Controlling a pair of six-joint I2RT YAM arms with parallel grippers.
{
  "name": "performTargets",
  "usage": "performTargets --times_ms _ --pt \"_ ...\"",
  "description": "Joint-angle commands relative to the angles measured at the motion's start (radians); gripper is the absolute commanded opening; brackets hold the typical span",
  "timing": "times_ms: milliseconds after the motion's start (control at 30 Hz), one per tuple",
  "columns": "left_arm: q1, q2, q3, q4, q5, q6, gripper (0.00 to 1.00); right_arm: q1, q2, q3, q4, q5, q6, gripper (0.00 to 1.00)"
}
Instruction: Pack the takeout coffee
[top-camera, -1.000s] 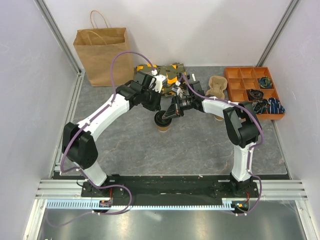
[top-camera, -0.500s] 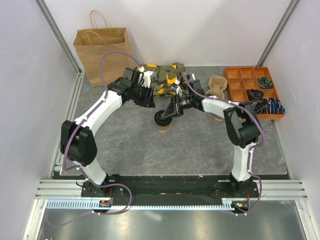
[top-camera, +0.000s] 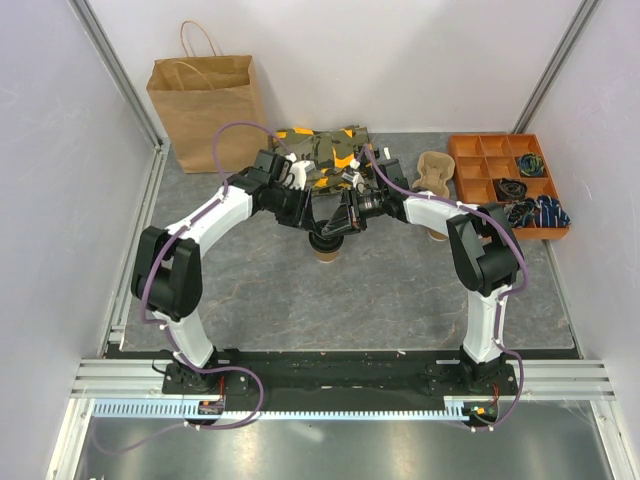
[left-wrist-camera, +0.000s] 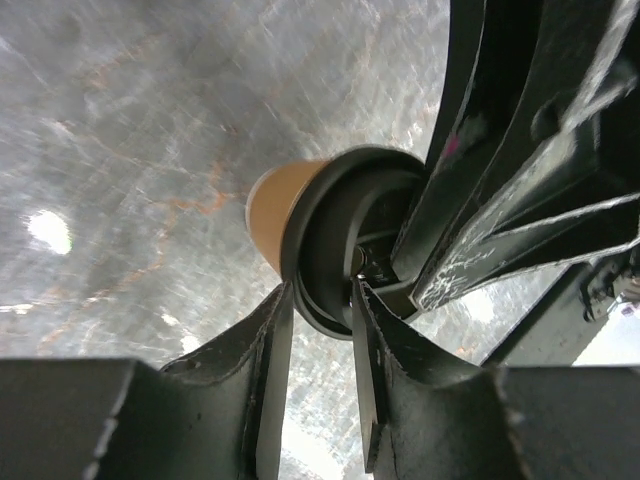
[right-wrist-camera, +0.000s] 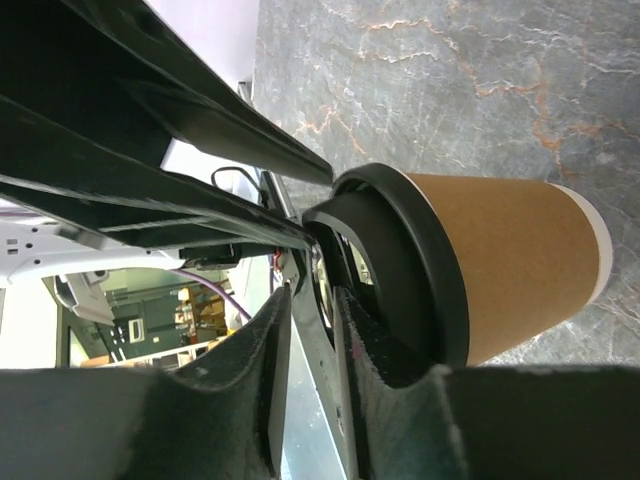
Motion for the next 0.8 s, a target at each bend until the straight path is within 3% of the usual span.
performTargets --times_ms 0,567,767 --pt "0.002 -0.014 -0.058 0.035 0.062 -0.024 0.36 0.000 0.028 0.044 -0.004 -0.008 0.002 0.34" --pt "0.001 -0.077 -0.090 0.015 0.066 -0.036 0.34 -0.020 -0.019 0.082 0.016 -0.028 0.028 0.36" --pt "-0.018 -0.094 -0.119 -0.007 0.115 -0.051 0.34 -0.052 -0.008 0.144 -0.045 -0.015 -0.003 0.43"
